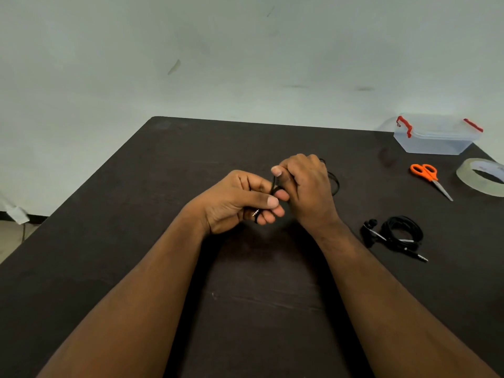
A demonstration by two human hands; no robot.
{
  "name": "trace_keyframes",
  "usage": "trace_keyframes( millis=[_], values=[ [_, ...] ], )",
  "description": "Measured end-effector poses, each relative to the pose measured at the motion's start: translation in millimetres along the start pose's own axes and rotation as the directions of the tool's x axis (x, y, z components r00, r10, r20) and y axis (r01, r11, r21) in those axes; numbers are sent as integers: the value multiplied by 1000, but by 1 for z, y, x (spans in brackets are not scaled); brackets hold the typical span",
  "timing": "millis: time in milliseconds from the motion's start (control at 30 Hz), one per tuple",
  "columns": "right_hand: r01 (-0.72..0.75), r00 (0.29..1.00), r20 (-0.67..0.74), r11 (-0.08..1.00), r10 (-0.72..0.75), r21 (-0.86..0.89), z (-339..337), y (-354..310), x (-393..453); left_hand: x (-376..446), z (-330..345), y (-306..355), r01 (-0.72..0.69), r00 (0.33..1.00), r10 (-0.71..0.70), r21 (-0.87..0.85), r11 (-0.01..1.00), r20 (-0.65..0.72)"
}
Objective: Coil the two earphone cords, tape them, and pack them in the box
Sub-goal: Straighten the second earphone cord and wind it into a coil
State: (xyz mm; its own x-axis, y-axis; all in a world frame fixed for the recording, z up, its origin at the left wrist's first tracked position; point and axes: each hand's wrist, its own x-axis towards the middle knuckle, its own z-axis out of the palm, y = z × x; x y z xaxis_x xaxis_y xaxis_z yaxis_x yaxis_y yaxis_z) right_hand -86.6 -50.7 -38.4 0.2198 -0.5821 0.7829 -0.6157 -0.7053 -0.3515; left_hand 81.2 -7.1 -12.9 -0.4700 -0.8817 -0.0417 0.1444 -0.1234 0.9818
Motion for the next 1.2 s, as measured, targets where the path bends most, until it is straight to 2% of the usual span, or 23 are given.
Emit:
trace_keyframes(
  millis=[167, 233, 300, 367, 433, 533, 667, 733, 767, 833, 900, 967, 1100, 1133, 1200],
  values=[
    [-152, 983, 135, 964, 124, 217, 2, 0, 0, 2, -6, -1, -187, 971, 161, -142, 972, -175],
    [-184, 960, 245, 962, 132, 201, 5, 0, -3, 4, -9, 0, -290, 938, 218, -264, 920, -271],
    [-153, 932, 352, 976, 92, 152, 9, -3, -5, 7, -13, 2, -374, 901, 238, -371, 850, -362],
    [-124, 910, 411, 979, 48, 160, 11, -9, -5, 9, -15, 3, -428, 869, 249, -396, 812, -428],
    [-38, 922, 387, 993, -9, 114, 11, -15, -4, 11, -15, 2, -437, 852, 243, -374, 818, -464],
    [89, 936, 349, 991, -48, -104, 6, -15, -1, 14, -13, 2, -469, 822, 248, -362, 806, -513],
    [146, 916, 399, 956, -33, -256, 4, -19, -5, 14, -27, 5, -576, 700, 255, -316, 754, -667],
    [173, 948, 307, 949, -88, -262, 4, -24, -6, 11, -39, 3, -529, 615, 327, -67, 846, -718],
    [172, 966, 230, 955, -116, -242, 3, -25, -5, 9, -43, 2, -448, 603, 385, 102, 888, -699],
    [166, 985, 77, 973, -156, -159, 0, -25, -2, 8, -44, -3, -263, 678, 431, 351, 899, -596],
    [148, 989, 4, 989, -148, 10, -2, -22, -2, 11, -42, -10, -127, 771, 387, 474, 871, -506],
    [80, 996, -50, 977, -71, 198, -4, -21, -3, 14, -39, -14, -29, 832, 326, 551, 834, -450],
    [-145, 956, -182, 912, 229, 383, -8, -18, 2, 14, -36, -11, 113, 923, 218, 763, 636, -318],
    [-220, 928, -183, 874, 324, 432, -9, -15, 4, 13, -35, -9, 119, 935, 193, 775, 620, -298],
    [-328, 856, -178, 776, 485, 539, -12, -9, 7, 12, -27, -7, 88, 951, 162, 735, 672, -262]
  ],
)
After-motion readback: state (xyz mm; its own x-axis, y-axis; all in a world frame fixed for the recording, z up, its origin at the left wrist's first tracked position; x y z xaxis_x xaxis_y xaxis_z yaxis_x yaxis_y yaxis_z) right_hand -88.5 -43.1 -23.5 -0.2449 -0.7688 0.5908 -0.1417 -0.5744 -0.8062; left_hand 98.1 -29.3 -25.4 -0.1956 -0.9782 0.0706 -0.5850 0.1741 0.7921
